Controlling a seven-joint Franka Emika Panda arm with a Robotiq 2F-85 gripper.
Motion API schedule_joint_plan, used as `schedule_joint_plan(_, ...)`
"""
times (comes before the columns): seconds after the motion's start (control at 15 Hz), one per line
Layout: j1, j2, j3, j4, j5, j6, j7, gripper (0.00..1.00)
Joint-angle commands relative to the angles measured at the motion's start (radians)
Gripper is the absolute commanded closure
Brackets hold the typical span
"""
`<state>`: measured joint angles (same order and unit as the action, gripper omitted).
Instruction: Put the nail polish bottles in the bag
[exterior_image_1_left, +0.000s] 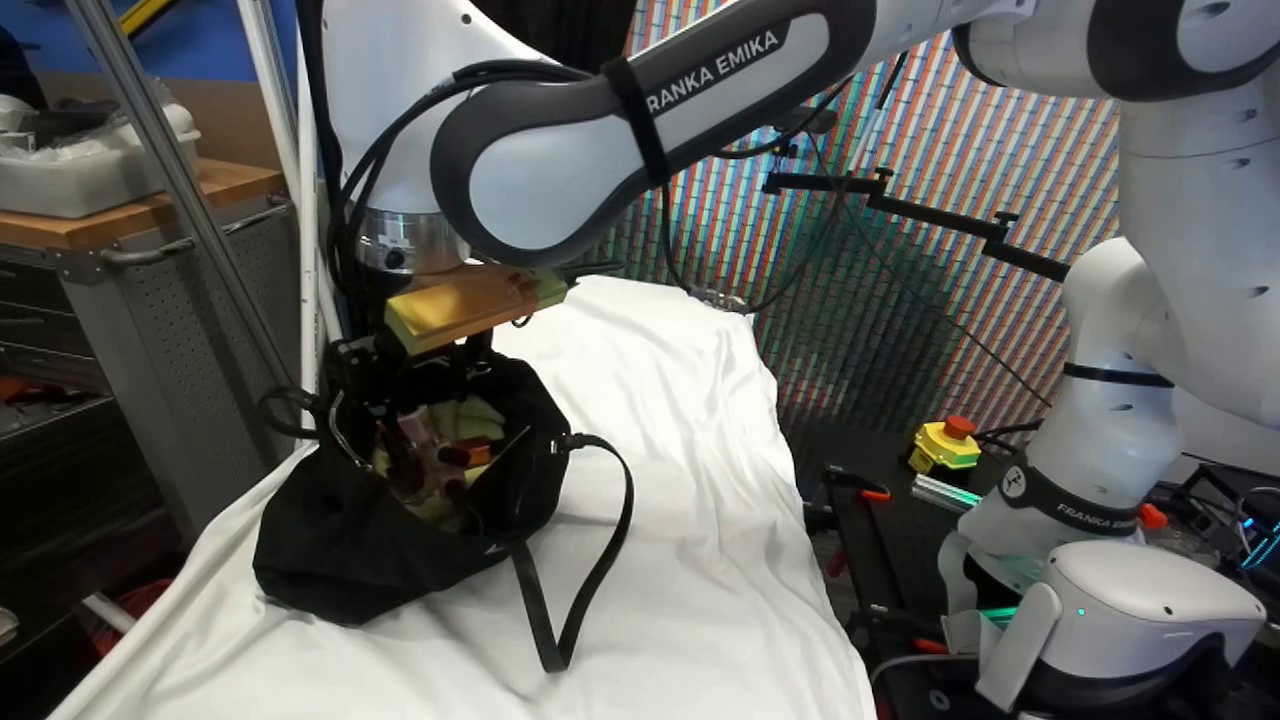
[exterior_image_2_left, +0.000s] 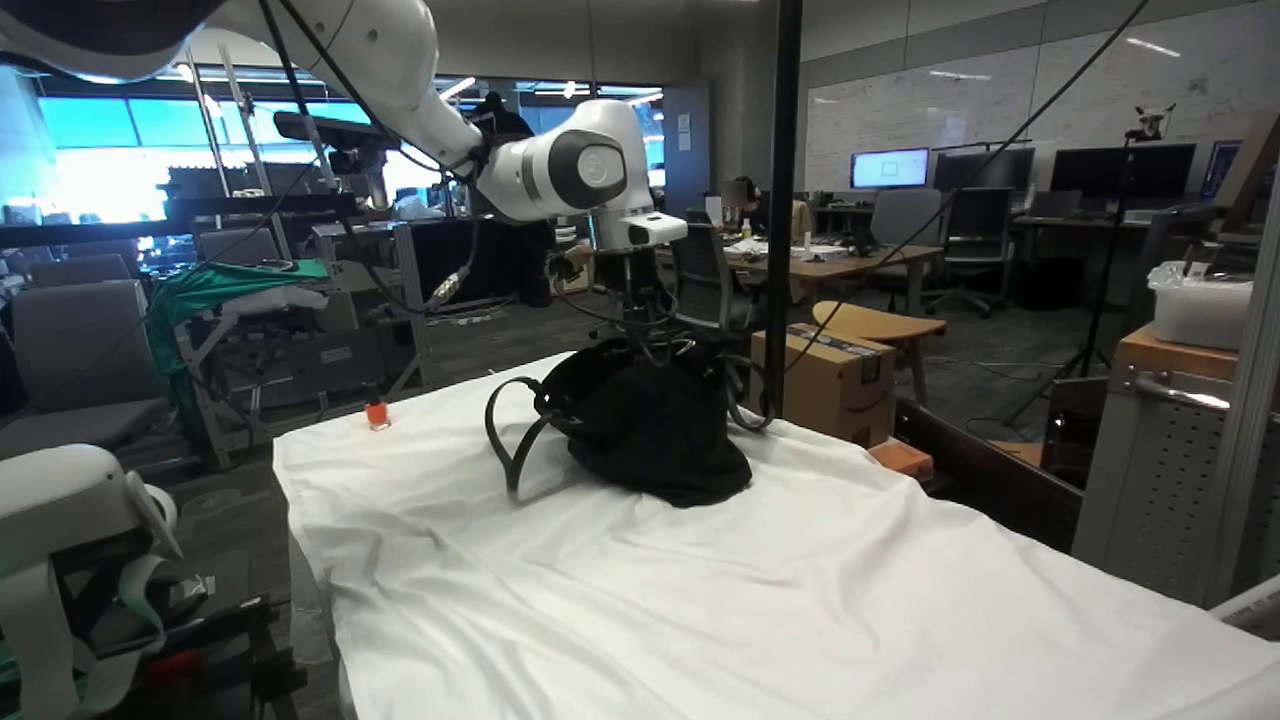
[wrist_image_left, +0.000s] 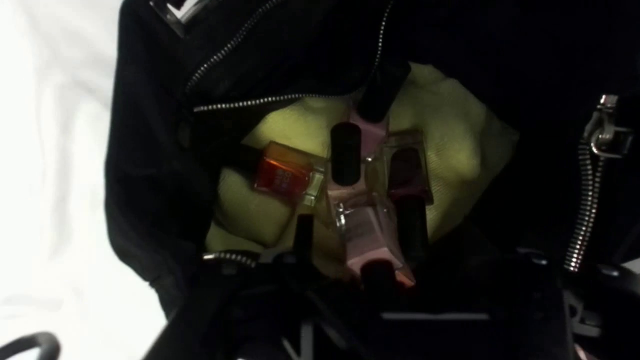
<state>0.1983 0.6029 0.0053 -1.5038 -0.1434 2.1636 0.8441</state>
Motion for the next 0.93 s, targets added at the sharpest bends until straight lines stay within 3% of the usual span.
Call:
schedule_joint_plan(0.0, 0.016, 0.028, -0.024, 0.056, 0.005, -0.021, -0.011, 0.0)
schedule_joint_plan(0.47, 0.042, -0.028, -0.026, -0.014, -0.005, 0.002, 0.014, 0.01)
schedule_joint_plan(0.87, 0.093, -0.135, -0.015, -0.171, -0.009, 0.02, 0.08, 0.0)
